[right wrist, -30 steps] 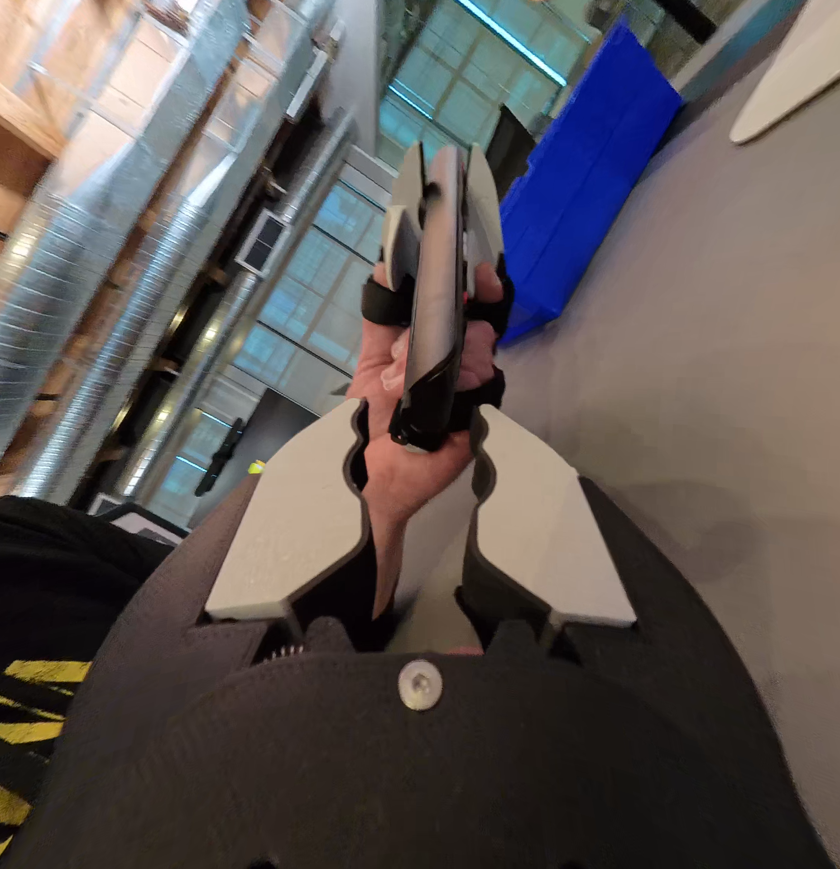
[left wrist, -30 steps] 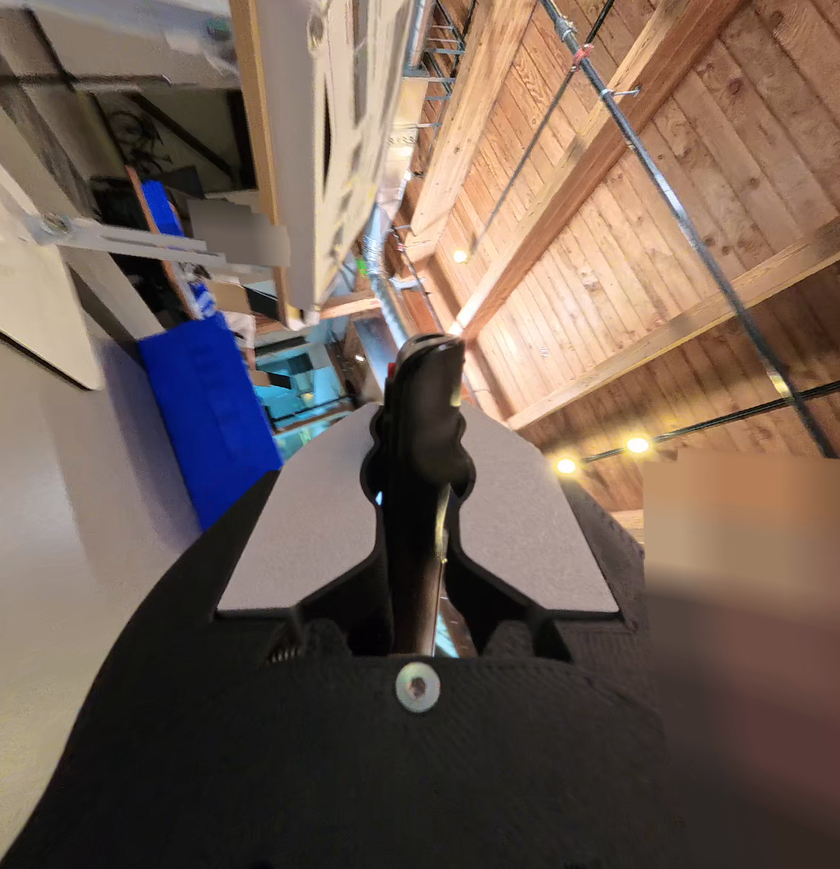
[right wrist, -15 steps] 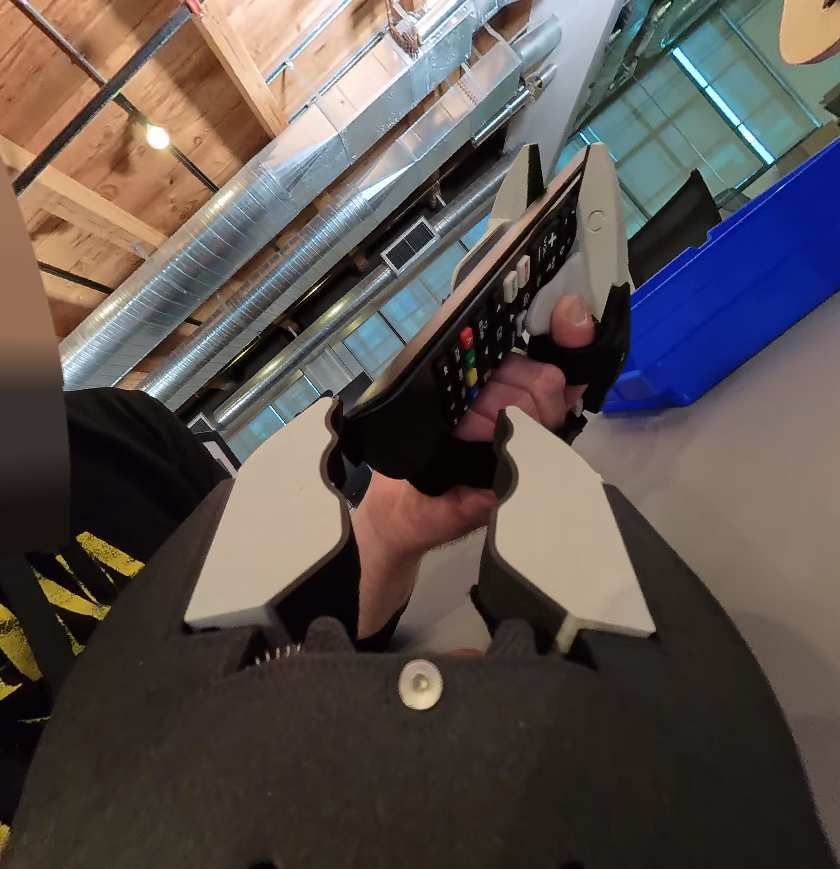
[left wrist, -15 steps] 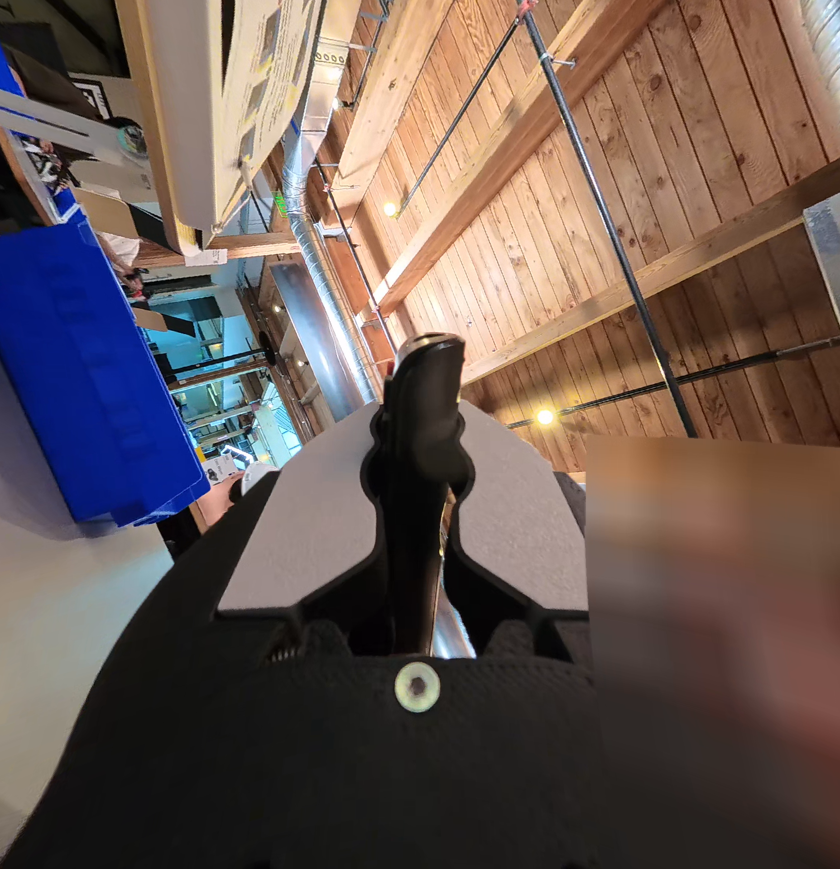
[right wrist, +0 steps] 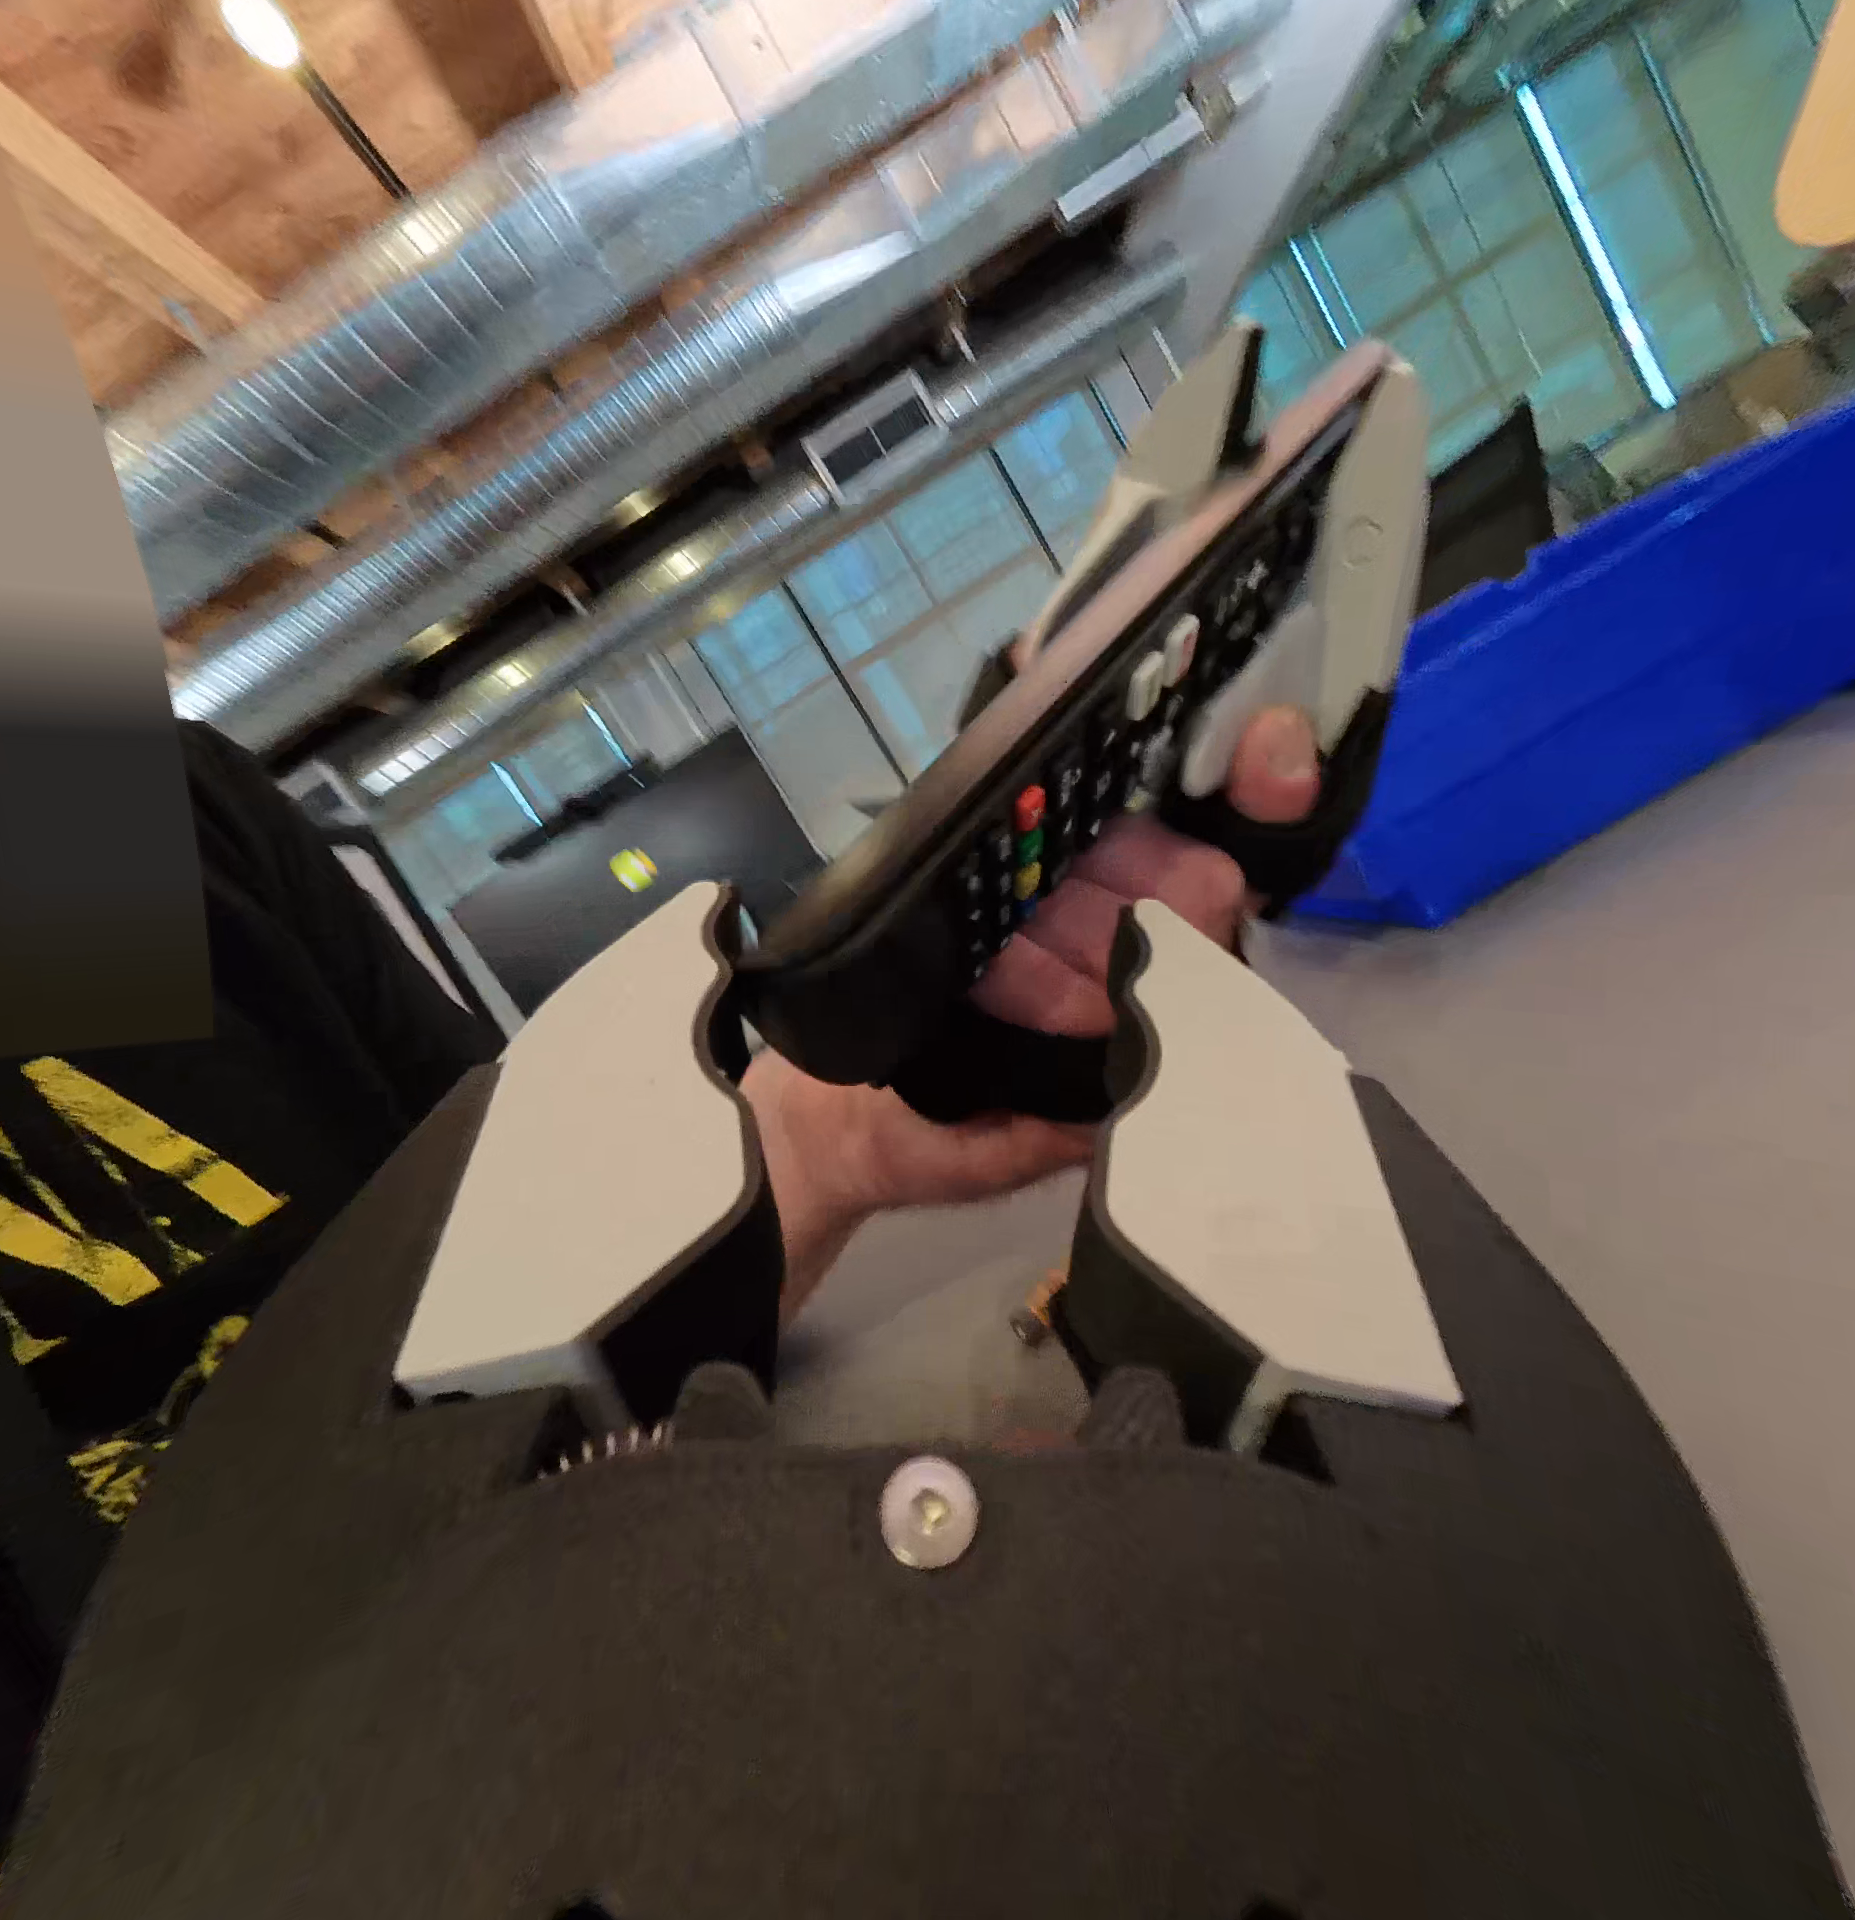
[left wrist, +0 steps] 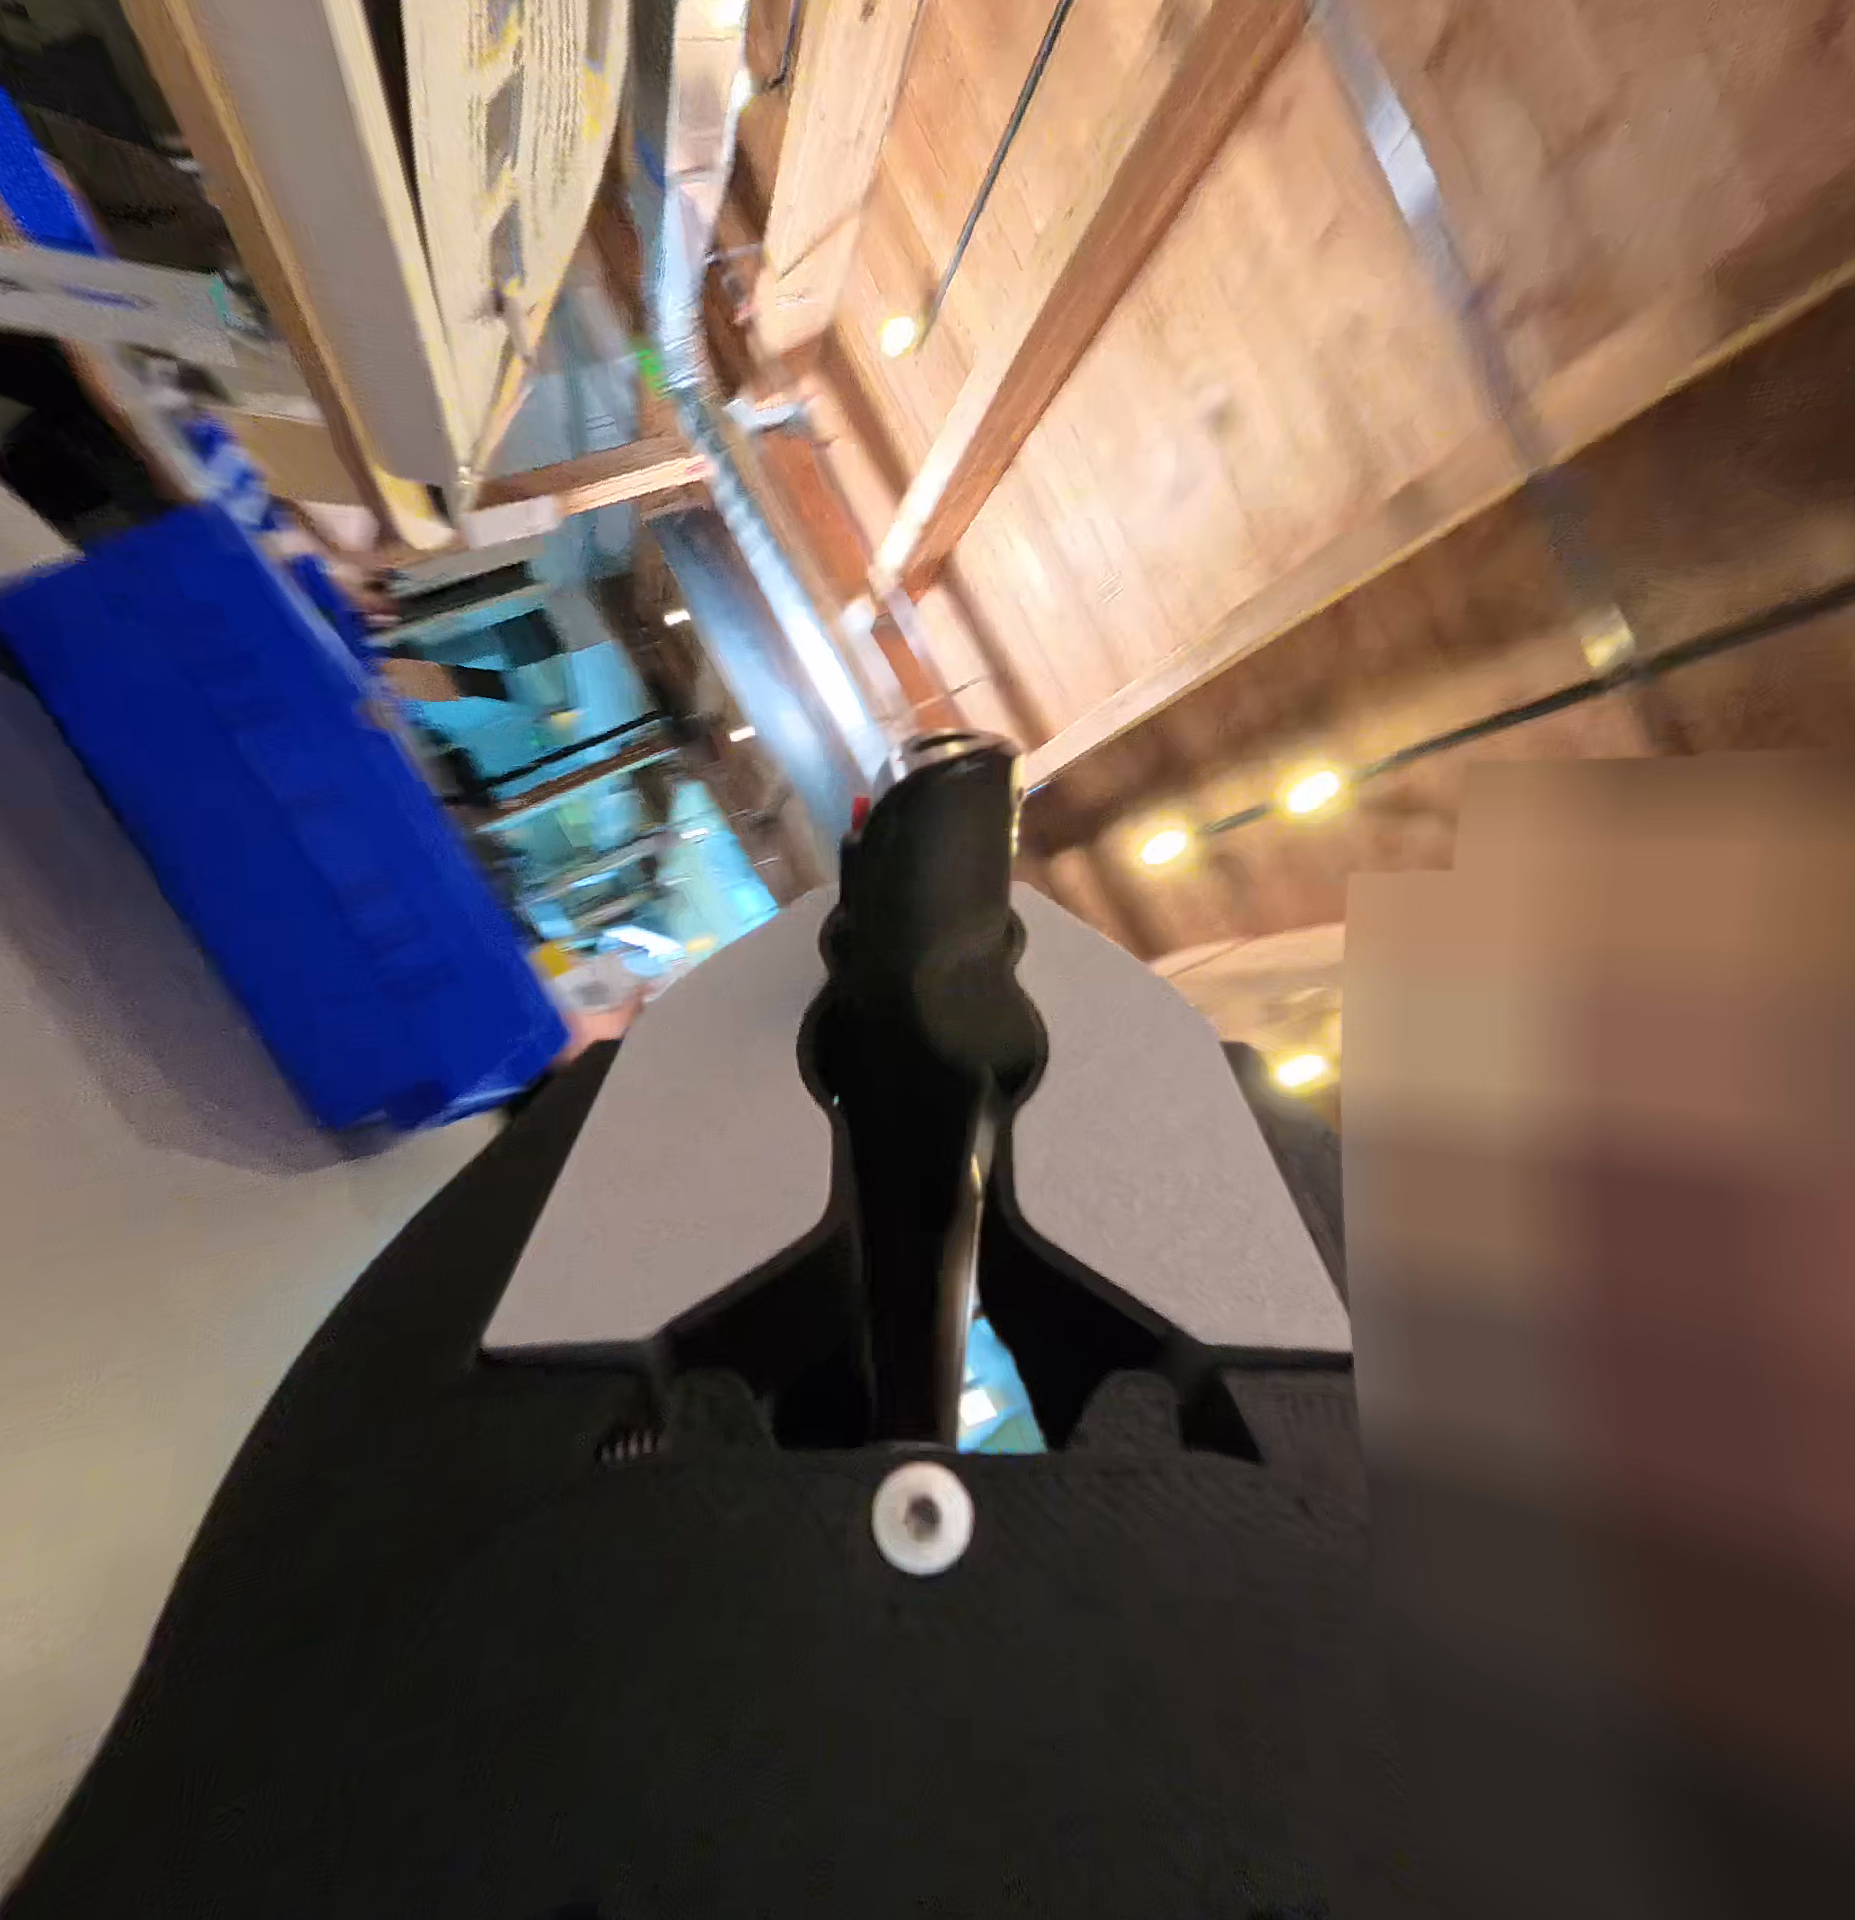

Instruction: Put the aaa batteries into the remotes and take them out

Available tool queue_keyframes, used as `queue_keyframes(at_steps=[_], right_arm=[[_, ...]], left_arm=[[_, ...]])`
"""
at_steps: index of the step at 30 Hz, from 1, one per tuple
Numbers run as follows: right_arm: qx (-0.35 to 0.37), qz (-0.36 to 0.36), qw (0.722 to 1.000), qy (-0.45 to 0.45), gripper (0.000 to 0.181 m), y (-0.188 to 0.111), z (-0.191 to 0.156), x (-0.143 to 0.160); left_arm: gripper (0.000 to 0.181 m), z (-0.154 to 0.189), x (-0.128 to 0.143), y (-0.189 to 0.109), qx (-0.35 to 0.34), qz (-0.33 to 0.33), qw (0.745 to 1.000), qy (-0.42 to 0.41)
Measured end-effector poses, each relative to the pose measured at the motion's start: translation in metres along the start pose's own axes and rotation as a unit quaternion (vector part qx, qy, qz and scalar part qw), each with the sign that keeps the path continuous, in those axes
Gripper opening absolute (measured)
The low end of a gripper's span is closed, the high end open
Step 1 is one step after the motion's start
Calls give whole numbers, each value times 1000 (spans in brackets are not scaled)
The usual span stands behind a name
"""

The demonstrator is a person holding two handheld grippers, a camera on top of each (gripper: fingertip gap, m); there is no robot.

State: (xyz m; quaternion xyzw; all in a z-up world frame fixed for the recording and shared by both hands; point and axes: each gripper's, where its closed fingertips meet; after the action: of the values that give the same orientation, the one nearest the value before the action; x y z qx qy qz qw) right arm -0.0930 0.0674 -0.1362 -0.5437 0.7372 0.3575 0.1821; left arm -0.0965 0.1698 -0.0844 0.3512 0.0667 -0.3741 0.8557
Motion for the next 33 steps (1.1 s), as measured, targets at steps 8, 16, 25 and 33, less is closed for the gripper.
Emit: queue_keyframes(at_steps=[8, 16, 25, 33], right_arm=[[119, -199, 973, -13, 26, -23, 11, 12], [181, -141, 973, -22, 25, -80, 5, -71], [438, -100, 889, 93, 25, -258, 109, -238], [526, -191, 793, 239, 26, -311, 188, -199]], left_arm=[[25, 21, 69, 27, 13, -174, 976, 132], [51, 23, 67, 28, -18, -215, 939, 268], [46, 8, 22, -10, -78, -223, 910, 340], [48, -10, 5, -34, -105, -238, 901, 347]])
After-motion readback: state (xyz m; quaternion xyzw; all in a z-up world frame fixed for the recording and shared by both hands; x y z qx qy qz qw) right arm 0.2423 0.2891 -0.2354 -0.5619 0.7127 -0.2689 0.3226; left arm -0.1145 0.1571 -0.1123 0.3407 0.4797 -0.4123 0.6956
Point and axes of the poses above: each gripper's, where its closed fingertips meet, y out along the fingers, x out of its underside, z = x × y across the jaws, and after that the axes turned 12 degrees about y, right-handed
